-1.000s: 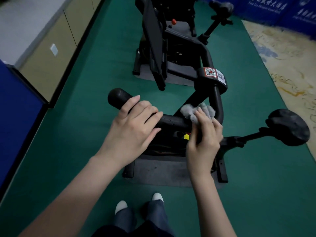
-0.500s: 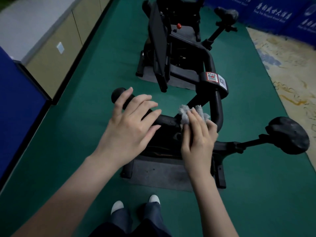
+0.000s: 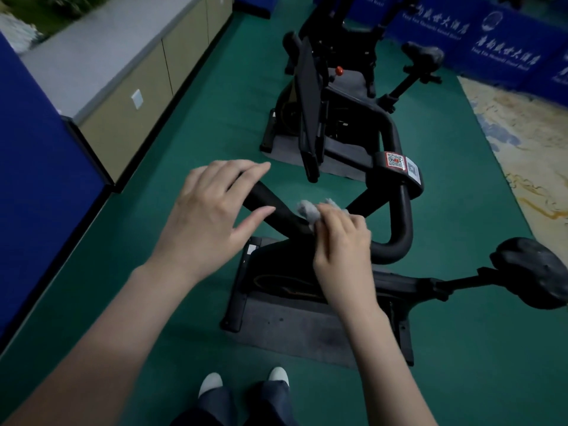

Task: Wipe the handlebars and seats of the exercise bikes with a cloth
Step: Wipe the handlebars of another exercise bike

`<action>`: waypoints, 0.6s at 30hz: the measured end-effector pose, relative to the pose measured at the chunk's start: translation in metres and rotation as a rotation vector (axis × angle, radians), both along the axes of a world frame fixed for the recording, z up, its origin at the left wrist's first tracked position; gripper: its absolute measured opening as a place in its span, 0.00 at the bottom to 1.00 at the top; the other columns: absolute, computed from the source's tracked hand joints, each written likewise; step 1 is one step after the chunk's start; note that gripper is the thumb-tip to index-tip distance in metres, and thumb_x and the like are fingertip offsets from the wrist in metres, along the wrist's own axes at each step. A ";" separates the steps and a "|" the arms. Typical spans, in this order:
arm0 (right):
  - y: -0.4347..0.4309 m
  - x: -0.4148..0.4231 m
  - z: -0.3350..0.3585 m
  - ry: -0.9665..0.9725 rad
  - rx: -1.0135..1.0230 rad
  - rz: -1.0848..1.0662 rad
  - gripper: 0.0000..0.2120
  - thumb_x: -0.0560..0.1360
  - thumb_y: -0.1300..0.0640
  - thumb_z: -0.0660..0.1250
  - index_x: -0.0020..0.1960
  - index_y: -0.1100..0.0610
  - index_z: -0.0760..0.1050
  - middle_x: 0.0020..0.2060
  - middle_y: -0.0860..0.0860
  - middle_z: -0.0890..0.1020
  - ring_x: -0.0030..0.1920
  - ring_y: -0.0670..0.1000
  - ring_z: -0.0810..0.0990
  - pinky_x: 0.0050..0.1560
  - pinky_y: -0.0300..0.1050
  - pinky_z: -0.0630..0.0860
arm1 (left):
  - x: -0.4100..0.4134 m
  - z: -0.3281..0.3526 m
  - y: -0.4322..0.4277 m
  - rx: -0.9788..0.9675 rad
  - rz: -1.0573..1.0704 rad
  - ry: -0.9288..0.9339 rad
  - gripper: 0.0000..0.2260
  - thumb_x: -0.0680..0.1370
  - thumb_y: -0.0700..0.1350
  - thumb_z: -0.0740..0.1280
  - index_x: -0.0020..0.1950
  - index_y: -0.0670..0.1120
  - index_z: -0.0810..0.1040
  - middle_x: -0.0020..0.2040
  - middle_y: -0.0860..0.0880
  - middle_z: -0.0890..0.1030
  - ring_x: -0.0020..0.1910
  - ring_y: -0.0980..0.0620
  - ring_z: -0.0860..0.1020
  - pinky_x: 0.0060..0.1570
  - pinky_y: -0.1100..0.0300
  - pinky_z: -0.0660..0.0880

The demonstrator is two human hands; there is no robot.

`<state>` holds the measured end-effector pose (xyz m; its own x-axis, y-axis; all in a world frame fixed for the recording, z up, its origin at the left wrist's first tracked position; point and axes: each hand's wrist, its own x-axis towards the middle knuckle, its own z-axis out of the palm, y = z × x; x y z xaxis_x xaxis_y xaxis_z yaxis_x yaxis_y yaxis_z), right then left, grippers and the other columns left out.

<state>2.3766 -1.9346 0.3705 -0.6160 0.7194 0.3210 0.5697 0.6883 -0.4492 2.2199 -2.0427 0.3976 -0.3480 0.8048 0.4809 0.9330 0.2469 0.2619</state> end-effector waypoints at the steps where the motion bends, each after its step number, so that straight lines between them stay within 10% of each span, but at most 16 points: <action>1: 0.002 -0.001 0.002 -0.011 -0.038 -0.036 0.10 0.79 0.63 0.60 0.58 0.57 0.75 0.55 0.51 0.80 0.48 0.55 0.70 0.50 0.41 0.59 | 0.000 0.000 -0.002 0.000 -0.003 -0.014 0.24 0.78 0.55 0.61 0.69 0.43 0.70 0.60 0.46 0.76 0.60 0.46 0.73 0.61 0.51 0.67; 5: 0.007 -0.023 0.017 -0.027 -0.240 0.022 0.10 0.80 0.60 0.57 0.53 0.58 0.77 0.44 0.53 0.81 0.46 0.57 0.75 0.48 0.51 0.69 | -0.003 -0.001 -0.007 0.024 0.023 -0.094 0.25 0.77 0.54 0.62 0.71 0.42 0.68 0.62 0.45 0.75 0.62 0.47 0.72 0.64 0.53 0.64; 10: -0.001 -0.054 0.041 0.174 -0.517 0.134 0.12 0.80 0.61 0.58 0.56 0.54 0.79 0.44 0.46 0.82 0.47 0.44 0.78 0.48 0.32 0.72 | -0.007 -0.002 -0.015 0.045 0.061 -0.140 0.25 0.77 0.56 0.62 0.69 0.42 0.70 0.61 0.46 0.76 0.59 0.47 0.74 0.60 0.53 0.67; 12: -0.010 -0.063 0.043 0.341 -0.587 0.154 0.12 0.80 0.61 0.59 0.58 0.55 0.79 0.46 0.46 0.82 0.47 0.44 0.78 0.52 0.44 0.75 | -0.008 -0.003 -0.017 0.056 0.071 -0.158 0.25 0.77 0.57 0.60 0.68 0.43 0.70 0.61 0.47 0.76 0.59 0.48 0.74 0.60 0.53 0.68; 18: -0.038 -0.056 0.018 0.522 -0.232 0.232 0.17 0.78 0.67 0.61 0.66 0.60 0.74 0.63 0.43 0.74 0.66 0.44 0.71 0.65 0.35 0.64 | -0.008 -0.002 -0.018 0.077 0.090 -0.206 0.23 0.77 0.56 0.60 0.66 0.44 0.73 0.60 0.48 0.76 0.58 0.50 0.74 0.59 0.57 0.66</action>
